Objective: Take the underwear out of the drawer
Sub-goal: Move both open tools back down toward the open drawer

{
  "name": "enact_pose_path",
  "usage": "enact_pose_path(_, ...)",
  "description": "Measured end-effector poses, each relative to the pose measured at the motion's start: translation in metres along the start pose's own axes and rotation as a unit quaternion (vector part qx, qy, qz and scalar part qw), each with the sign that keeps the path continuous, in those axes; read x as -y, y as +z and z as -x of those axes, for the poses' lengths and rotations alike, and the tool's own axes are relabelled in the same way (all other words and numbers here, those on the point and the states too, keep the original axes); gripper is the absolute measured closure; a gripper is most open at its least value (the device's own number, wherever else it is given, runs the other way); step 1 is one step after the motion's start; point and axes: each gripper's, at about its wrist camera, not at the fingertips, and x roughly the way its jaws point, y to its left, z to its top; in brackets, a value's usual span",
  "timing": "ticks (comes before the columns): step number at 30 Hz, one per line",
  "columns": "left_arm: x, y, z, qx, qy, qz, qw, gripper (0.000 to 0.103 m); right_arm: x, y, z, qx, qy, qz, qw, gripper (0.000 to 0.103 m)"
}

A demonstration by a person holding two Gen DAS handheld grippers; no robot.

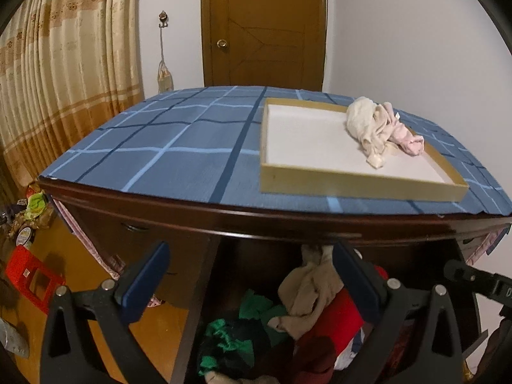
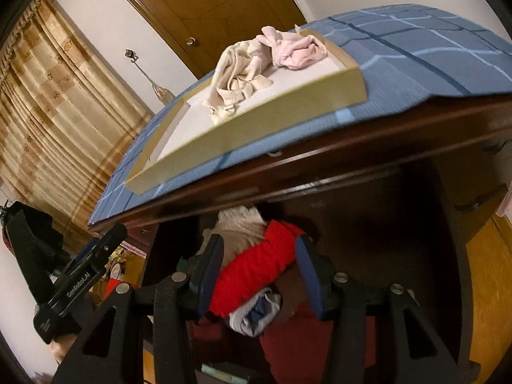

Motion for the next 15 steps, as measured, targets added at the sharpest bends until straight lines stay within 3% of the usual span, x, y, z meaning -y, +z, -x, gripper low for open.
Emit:
enact_pose_path(9, 0.005, -0.020, 0.013, -0.003, -0.003, -0.041, 0.9991, 0.000, 0.027, -0.019, 0.023, -0.024, -0.015, -0.003, 1.000, 0.053)
enact_pose_path(15, 0.014, -0.025, 0.019, -0.005, -0.007, -0.065, 0.9979, 0.000, 0.047, -0.022, 0.032, -0.068, 0.014, -0.036, 0.997, 0.053)
